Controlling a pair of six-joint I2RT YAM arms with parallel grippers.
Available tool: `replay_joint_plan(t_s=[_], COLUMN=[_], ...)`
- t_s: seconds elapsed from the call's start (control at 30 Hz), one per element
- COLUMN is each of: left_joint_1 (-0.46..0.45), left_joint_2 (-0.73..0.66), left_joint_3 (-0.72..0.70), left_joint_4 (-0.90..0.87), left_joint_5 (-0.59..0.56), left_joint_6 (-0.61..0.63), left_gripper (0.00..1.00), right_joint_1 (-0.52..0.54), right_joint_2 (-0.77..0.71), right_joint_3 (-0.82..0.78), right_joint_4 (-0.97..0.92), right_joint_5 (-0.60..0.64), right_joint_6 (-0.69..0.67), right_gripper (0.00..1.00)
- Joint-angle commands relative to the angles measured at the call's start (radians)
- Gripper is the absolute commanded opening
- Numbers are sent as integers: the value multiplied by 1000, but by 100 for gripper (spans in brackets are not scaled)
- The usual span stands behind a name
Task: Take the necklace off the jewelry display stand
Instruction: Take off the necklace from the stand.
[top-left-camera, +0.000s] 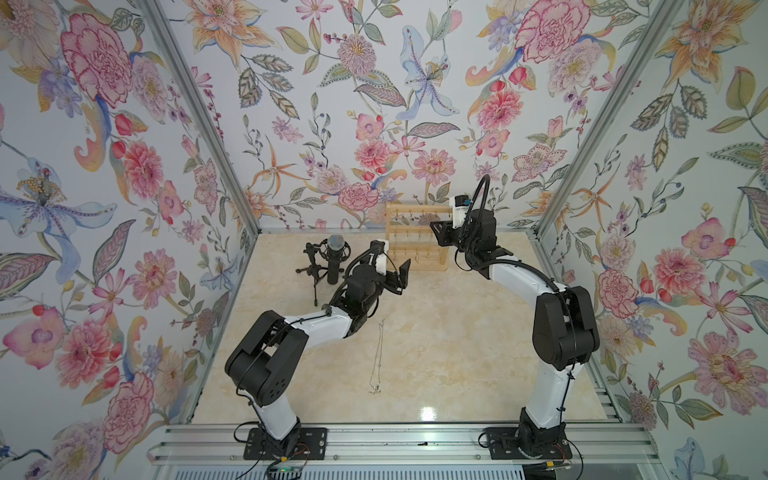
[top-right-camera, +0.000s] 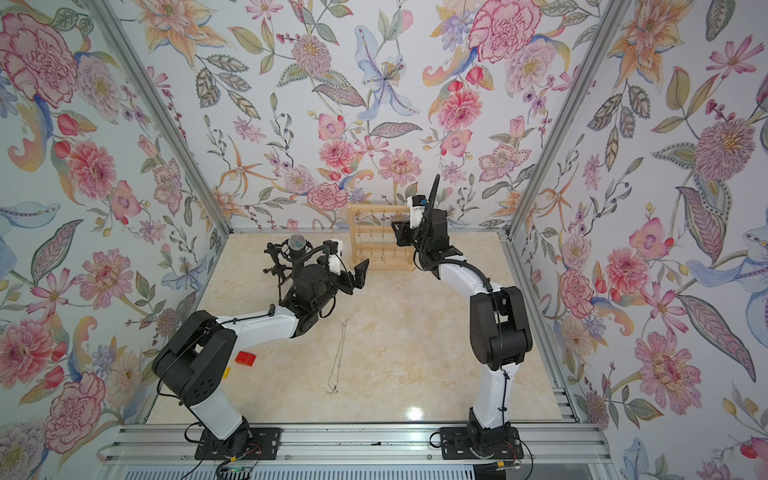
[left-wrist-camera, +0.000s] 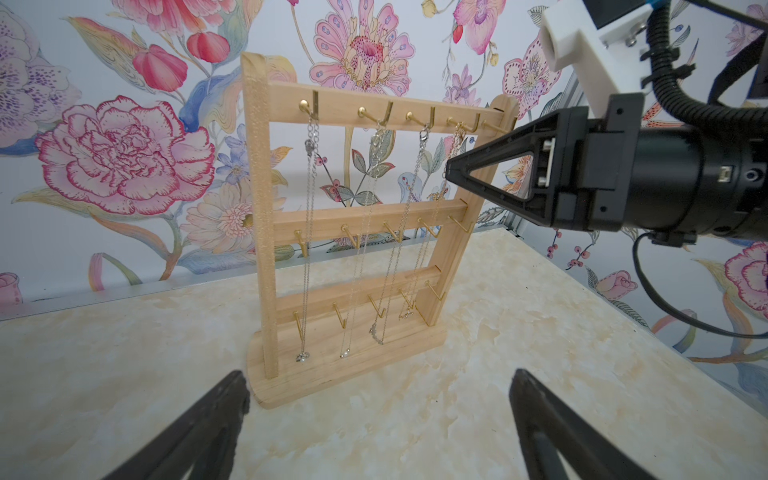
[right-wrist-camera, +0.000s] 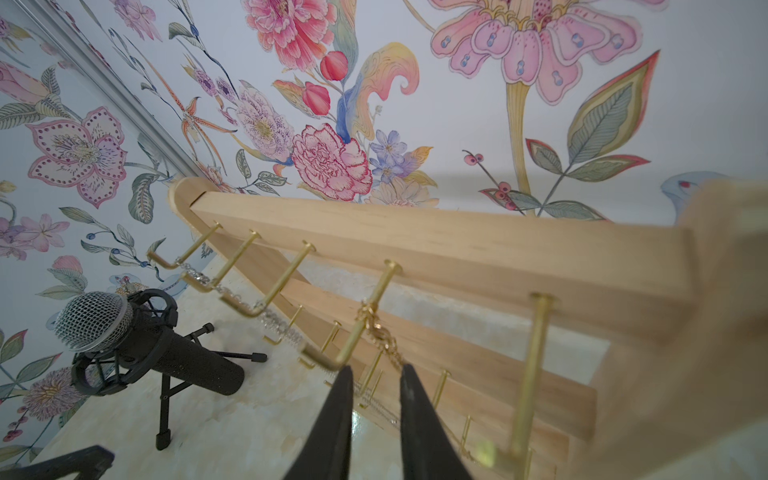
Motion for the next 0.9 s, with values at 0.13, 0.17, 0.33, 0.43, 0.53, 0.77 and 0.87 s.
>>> replay_joint_plan(t_s=[0.13, 0.17, 0.33, 0.43, 0.53, 0.77, 0.87], left_joint_1=[13, 13, 15, 15, 17, 18, 20], left_joint_2=[1, 1, 1, 1, 0, -2, -2], left_joint_3=[-14, -14, -14, -15, -16, -19, -19], left_joint_4=[28, 28, 30, 30, 31, 34, 33], left_joint_5=[23, 24, 30, 32, 34, 38, 39], left_joint_6=[10, 10, 8, 8, 7, 5, 4], left_gripper=[99, 99, 99, 99, 99, 99, 99], right_joint_1=[9, 11, 13, 14, 14, 21, 22], right_joint_2=[22, 21, 27, 30, 37, 43, 41], right_joint_3=[51, 53, 64, 69, 77, 86, 88], right_joint_4=[14, 12, 2, 1, -5, -9, -11], right_joint_5=[34, 37, 46, 48, 49, 49, 51], right_joint_6=[-28, -32, -42, -45, -47, -52, -56], right_gripper=[22, 22, 22, 22, 21, 15, 13])
